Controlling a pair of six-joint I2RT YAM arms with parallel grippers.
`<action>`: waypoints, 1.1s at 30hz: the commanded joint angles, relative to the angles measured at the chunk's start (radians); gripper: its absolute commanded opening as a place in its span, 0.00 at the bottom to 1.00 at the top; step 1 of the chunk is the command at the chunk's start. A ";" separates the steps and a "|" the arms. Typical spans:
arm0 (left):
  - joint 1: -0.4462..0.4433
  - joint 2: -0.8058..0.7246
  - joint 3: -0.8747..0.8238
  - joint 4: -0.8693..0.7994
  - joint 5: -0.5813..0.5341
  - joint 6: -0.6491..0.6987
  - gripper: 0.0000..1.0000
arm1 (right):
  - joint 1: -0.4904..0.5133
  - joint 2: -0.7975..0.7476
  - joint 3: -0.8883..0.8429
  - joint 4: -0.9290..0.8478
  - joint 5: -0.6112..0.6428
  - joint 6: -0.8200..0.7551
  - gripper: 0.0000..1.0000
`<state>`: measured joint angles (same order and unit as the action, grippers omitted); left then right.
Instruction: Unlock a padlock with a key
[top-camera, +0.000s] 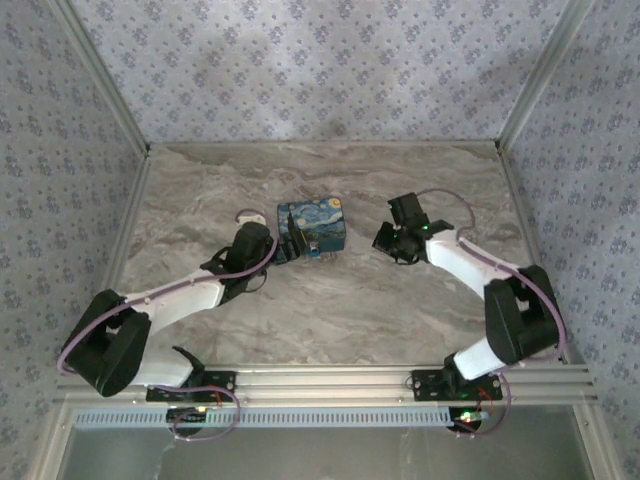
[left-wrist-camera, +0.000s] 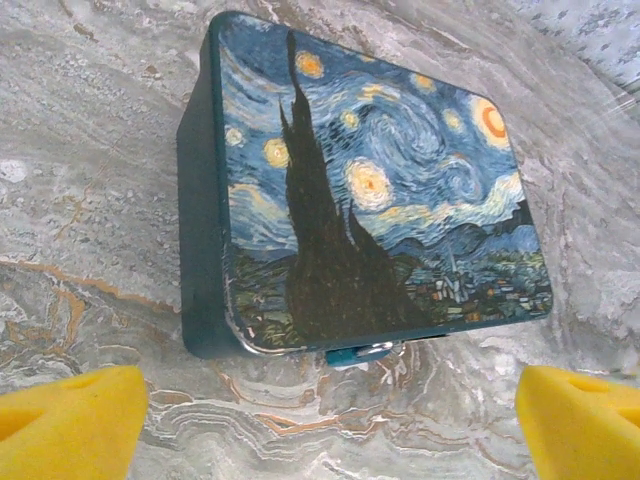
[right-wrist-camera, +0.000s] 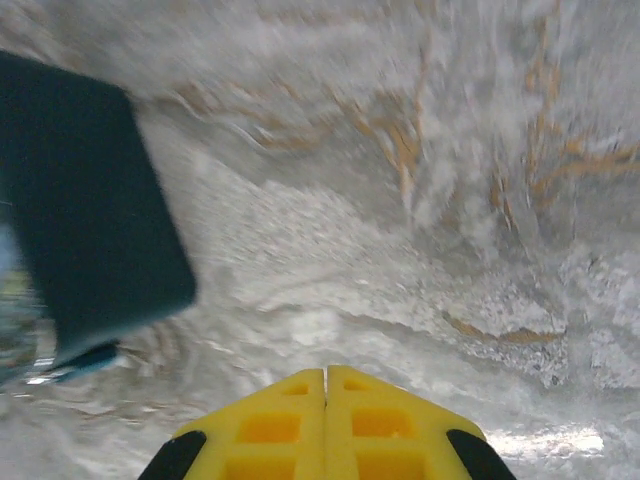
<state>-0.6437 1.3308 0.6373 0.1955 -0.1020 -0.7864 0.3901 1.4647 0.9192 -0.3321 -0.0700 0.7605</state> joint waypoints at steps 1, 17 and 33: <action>-0.015 -0.033 0.068 -0.013 0.021 0.021 0.95 | -0.012 -0.086 -0.033 0.048 -0.028 -0.051 0.00; -0.030 0.048 0.244 0.343 0.532 0.018 0.82 | -0.043 -0.280 0.049 0.185 -0.502 -0.001 0.00; -0.070 0.208 0.329 0.687 0.816 -0.118 0.71 | -0.046 -0.333 0.002 0.400 -0.660 0.223 0.00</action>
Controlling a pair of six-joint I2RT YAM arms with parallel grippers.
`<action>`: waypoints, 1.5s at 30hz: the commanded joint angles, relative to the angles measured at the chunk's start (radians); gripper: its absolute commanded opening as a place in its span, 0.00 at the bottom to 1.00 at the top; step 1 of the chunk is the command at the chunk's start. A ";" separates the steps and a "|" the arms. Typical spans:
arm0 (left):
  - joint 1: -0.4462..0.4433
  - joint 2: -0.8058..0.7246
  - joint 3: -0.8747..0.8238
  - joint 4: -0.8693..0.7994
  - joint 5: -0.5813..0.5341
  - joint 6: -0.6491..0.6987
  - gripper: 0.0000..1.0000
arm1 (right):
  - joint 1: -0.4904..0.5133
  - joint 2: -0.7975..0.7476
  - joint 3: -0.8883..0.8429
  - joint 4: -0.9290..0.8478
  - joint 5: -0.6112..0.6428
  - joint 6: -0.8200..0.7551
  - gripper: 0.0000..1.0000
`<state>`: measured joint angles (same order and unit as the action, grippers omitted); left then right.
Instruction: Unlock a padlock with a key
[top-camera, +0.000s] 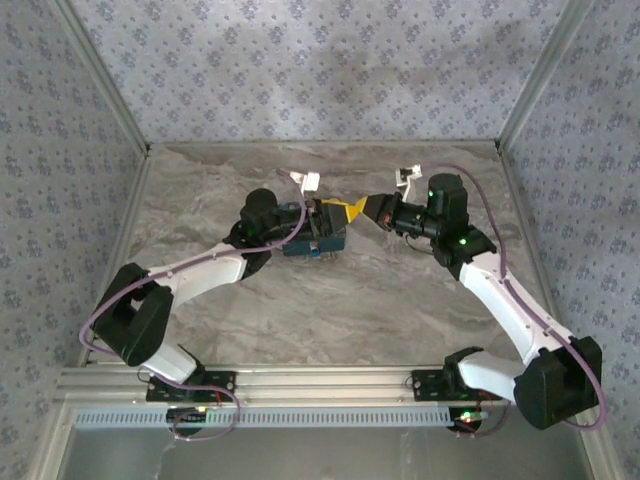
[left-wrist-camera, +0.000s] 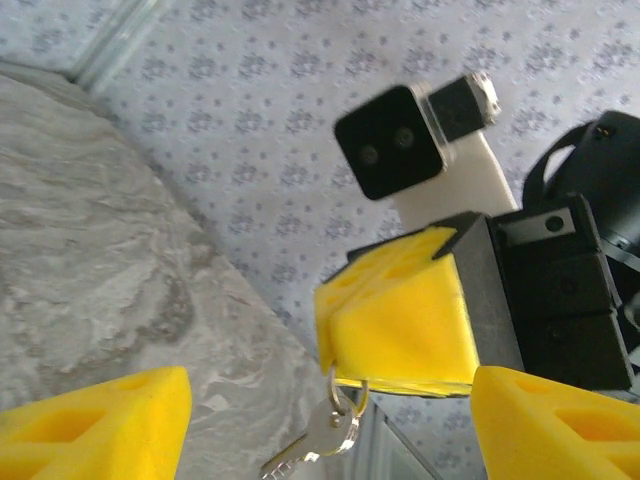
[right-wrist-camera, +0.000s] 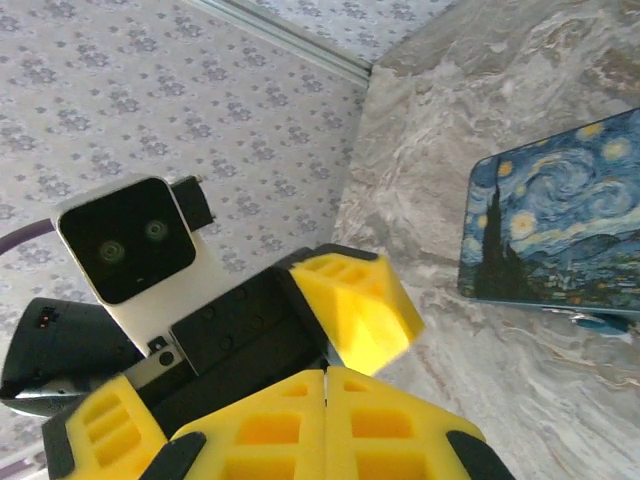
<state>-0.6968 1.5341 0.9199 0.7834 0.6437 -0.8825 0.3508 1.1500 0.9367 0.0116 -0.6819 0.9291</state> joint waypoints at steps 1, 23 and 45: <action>-0.021 0.007 0.048 0.103 0.074 -0.022 0.68 | -0.010 -0.018 -0.020 0.067 -0.050 0.065 0.00; -0.027 -0.038 0.010 0.050 0.063 0.025 0.33 | -0.052 -0.020 -0.062 0.157 -0.063 0.167 0.00; -0.026 -0.069 0.000 -0.018 0.005 0.089 0.59 | -0.051 -0.020 -0.072 0.200 -0.082 0.211 0.01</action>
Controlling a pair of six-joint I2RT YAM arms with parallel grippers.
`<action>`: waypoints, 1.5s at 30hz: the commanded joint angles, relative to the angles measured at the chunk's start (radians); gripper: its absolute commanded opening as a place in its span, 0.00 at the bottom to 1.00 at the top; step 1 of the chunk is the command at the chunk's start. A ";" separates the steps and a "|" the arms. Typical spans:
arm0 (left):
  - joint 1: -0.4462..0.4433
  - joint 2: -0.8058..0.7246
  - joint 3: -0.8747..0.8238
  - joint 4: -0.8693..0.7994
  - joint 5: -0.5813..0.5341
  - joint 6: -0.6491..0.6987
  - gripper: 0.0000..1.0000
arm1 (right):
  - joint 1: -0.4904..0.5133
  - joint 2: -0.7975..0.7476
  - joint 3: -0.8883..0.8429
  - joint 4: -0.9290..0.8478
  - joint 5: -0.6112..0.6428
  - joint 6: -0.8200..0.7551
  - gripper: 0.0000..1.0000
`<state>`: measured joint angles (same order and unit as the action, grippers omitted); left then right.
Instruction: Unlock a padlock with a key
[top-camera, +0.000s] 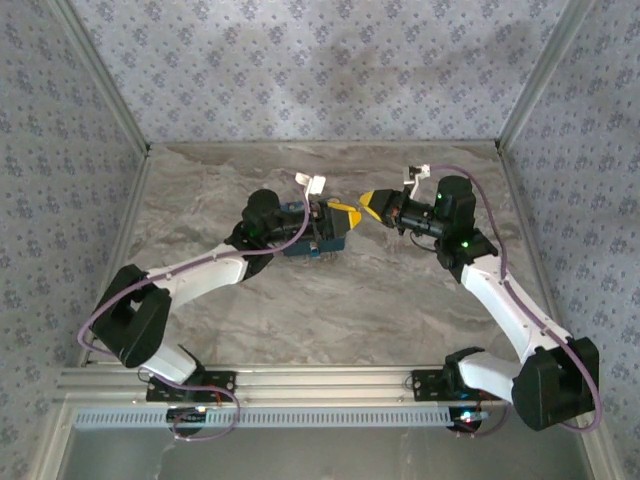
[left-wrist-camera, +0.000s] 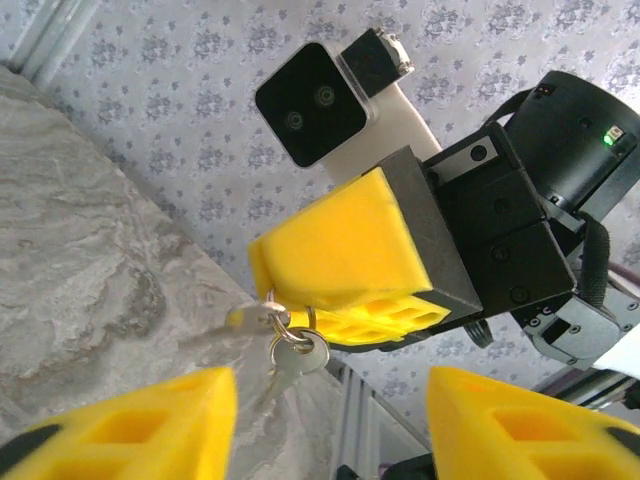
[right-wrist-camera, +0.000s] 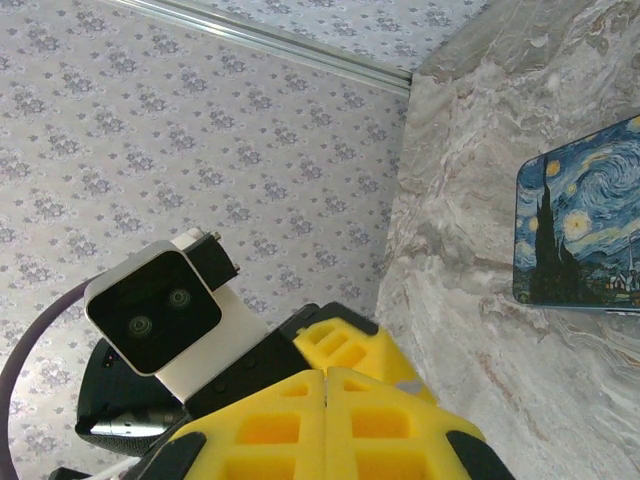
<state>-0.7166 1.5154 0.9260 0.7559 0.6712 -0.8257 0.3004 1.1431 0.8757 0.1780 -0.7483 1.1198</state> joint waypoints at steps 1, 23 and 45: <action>-0.006 -0.050 -0.002 0.010 -0.023 0.033 0.60 | 0.000 -0.013 -0.010 0.032 -0.017 0.022 0.01; -0.011 0.019 0.059 0.043 0.045 0.003 0.54 | 0.002 0.001 -0.029 0.113 -0.027 0.080 0.01; -0.010 0.005 0.054 -0.010 0.032 0.033 0.37 | -0.021 0.003 -0.031 0.141 -0.039 0.110 0.01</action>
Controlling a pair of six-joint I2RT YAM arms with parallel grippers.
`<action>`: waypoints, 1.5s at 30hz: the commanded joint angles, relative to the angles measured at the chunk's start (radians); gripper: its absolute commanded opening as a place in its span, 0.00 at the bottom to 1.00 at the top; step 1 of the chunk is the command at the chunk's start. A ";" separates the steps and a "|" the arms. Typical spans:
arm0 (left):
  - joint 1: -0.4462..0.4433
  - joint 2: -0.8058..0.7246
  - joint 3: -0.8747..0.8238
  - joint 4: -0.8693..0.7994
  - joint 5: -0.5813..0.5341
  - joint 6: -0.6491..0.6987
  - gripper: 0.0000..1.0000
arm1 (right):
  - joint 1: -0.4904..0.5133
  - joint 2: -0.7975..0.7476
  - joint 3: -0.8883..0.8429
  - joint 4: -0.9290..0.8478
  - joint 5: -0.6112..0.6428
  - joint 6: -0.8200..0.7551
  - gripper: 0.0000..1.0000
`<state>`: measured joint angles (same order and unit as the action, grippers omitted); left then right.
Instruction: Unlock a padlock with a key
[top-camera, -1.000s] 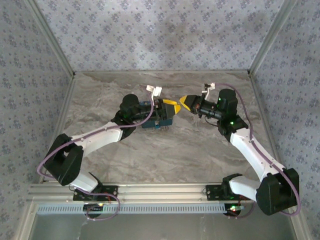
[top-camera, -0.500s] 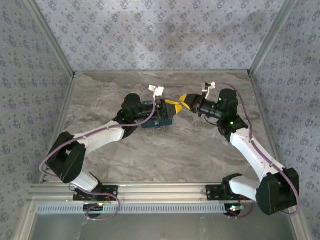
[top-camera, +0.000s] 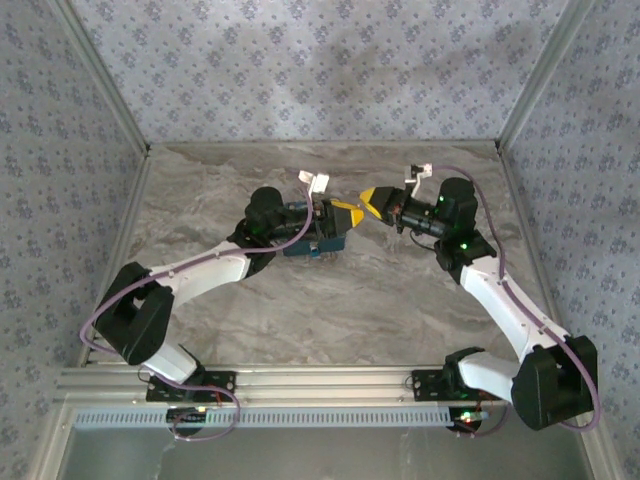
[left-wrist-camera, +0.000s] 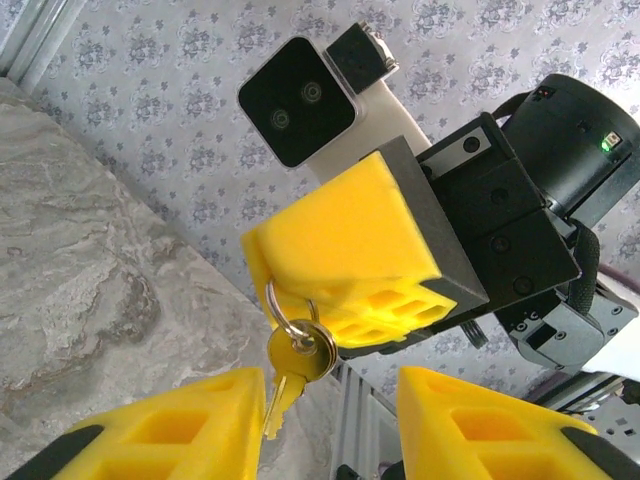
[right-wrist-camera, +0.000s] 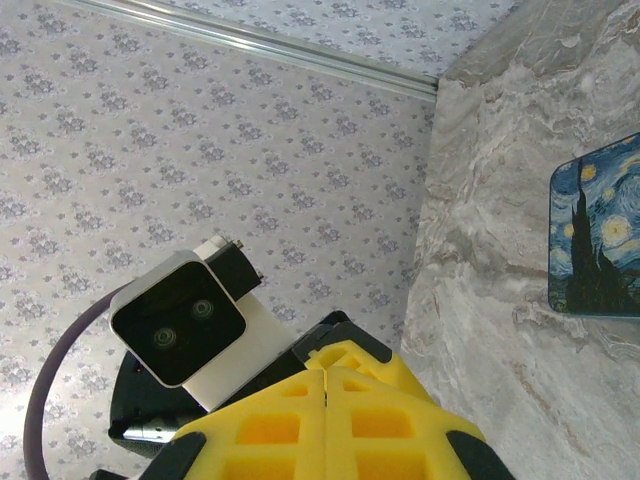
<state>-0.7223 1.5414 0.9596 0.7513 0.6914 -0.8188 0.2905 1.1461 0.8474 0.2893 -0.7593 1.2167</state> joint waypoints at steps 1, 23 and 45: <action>-0.004 -0.027 0.018 -0.015 0.009 0.034 0.34 | -0.013 0.003 -0.003 0.031 -0.029 0.012 0.01; 0.011 -0.064 0.017 -0.104 -0.004 0.090 0.00 | -0.032 -0.003 -0.006 -0.012 -0.082 -0.032 0.02; 0.031 -0.057 0.276 -0.763 0.199 0.357 0.00 | -0.134 -0.055 0.100 -0.424 -0.192 -0.520 0.39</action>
<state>-0.6971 1.4921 1.1500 0.2173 0.7841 -0.5751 0.1608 1.1072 0.9047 -0.0540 -0.8837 0.8413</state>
